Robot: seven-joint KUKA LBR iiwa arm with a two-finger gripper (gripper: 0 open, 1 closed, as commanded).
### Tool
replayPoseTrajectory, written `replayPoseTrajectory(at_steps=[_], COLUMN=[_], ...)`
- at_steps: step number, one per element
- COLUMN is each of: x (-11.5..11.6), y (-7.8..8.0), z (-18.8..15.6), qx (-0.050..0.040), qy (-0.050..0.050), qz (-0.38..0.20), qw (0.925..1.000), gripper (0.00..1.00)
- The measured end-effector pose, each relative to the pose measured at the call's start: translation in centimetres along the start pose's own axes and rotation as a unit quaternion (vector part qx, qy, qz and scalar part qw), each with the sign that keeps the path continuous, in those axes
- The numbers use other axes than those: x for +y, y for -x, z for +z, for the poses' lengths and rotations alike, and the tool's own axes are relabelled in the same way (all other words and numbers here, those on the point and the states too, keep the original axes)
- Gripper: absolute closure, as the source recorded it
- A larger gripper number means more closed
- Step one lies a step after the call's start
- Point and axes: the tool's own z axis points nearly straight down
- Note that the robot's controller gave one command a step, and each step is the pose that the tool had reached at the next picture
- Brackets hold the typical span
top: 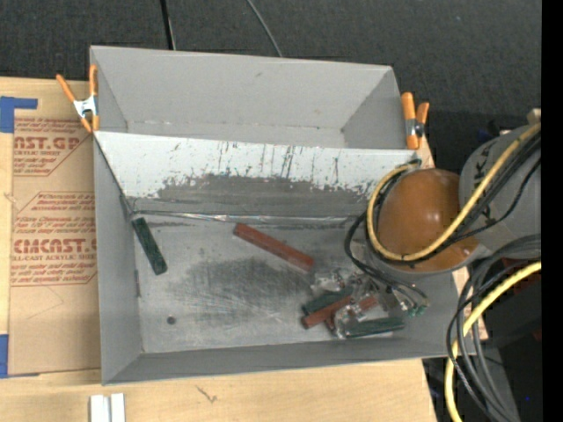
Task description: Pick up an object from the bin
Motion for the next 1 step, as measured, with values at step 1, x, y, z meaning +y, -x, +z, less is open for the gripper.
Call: replayPoseTrajectory(at_steps=[1], x=[4.47], y=[3.46], z=[-20.83], qx=[0.0023], qy=[-0.009], qz=[-0.006], qw=[0.9999], gripper=[1.0])
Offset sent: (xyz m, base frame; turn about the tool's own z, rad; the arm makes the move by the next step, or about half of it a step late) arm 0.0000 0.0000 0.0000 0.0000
